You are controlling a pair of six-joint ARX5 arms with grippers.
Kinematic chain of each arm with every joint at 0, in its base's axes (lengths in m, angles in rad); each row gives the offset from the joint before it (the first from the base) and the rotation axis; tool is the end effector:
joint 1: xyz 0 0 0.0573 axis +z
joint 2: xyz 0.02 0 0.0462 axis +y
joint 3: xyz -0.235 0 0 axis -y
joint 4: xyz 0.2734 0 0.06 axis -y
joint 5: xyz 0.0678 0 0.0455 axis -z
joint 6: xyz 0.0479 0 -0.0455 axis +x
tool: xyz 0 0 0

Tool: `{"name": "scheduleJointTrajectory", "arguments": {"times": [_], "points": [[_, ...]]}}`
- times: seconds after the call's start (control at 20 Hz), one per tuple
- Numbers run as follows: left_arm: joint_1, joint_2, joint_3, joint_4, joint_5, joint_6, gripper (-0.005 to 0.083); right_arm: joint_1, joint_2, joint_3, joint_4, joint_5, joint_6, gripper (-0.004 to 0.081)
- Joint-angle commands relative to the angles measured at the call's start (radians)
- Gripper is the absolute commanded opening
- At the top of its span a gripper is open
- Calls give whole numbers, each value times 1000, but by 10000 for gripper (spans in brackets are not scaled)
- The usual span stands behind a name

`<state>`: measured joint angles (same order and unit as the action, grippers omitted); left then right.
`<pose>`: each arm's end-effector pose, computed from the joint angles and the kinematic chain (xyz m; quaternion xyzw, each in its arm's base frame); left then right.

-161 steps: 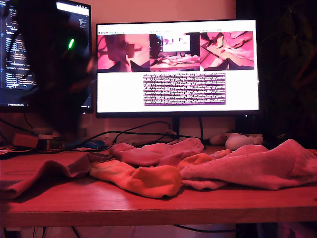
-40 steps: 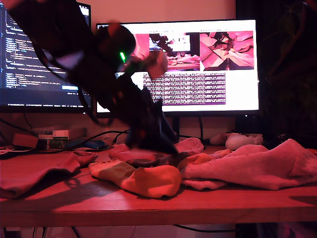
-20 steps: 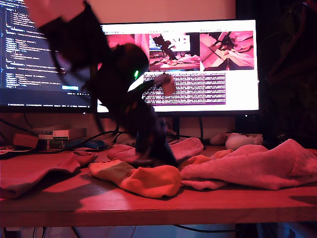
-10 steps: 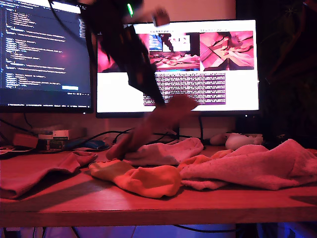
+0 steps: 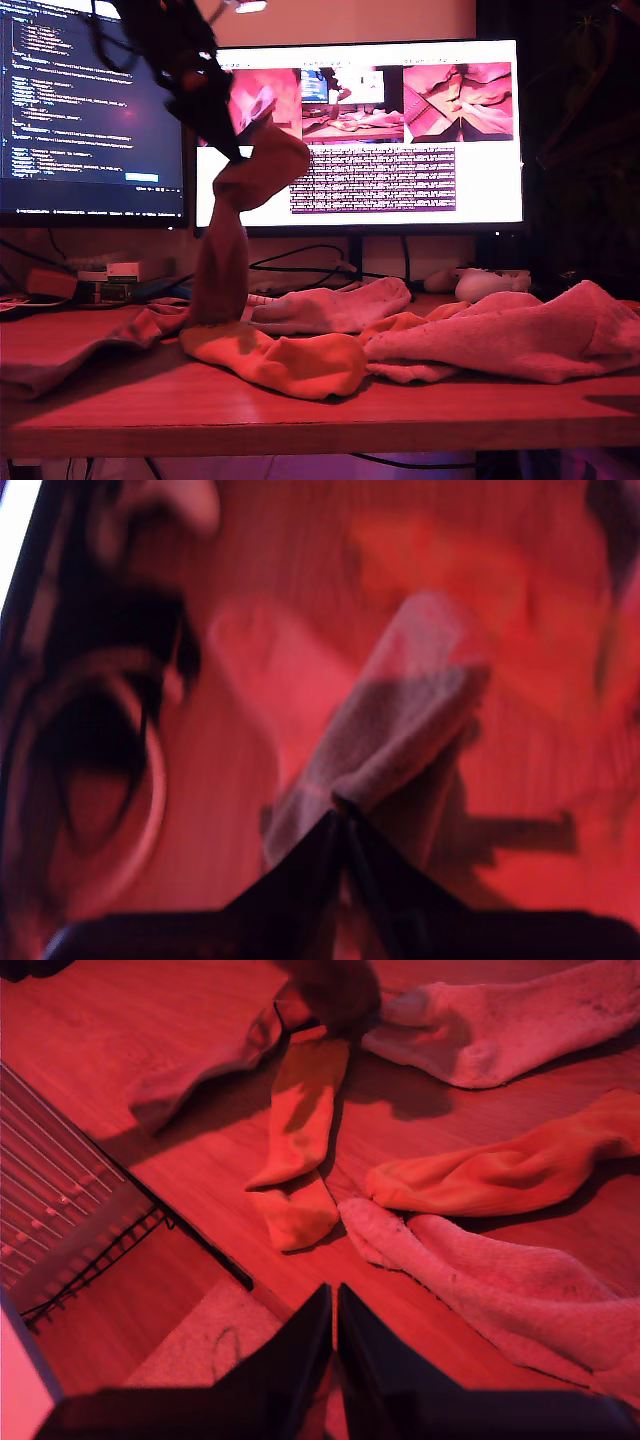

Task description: Pair up the socks based on colour and pattern, by placing them on top of one another

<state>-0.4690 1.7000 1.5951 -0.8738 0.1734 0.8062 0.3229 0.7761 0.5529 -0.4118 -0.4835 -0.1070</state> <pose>0.3465 -0.1848 0.2722 0.3922 0.3184 -0.4387 0.7432 0.2024 0.0912 0.2007 -0.0217 0.2908 0.3889 0.8739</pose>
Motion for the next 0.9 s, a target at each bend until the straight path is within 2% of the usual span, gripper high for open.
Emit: {"name": "scheduleJointTrajectory", "arguments": {"times": [0.0, 0.1, 0.25, 0.7, 0.85], "points": [[10, -19, 3, -22, -29, -77, -21, 6, -2, 11, 10, -2, -6, -11], [11, -34, 4, -57, -75, -198, -21, 6, -2, 11, 10, -4, -6, -10], [12, -64, 4, -137, -93, -259, -21, 6, -2, 11, 10, -5, -6, -11], [34, -238, 5, -402, -86, -351, -21, 6, -2, 11, 10, -5, -6, -10], [53, -294, 4, -482, -23, -391, -21, 6, -2, 11, 10, -5, -6, -10]]}}
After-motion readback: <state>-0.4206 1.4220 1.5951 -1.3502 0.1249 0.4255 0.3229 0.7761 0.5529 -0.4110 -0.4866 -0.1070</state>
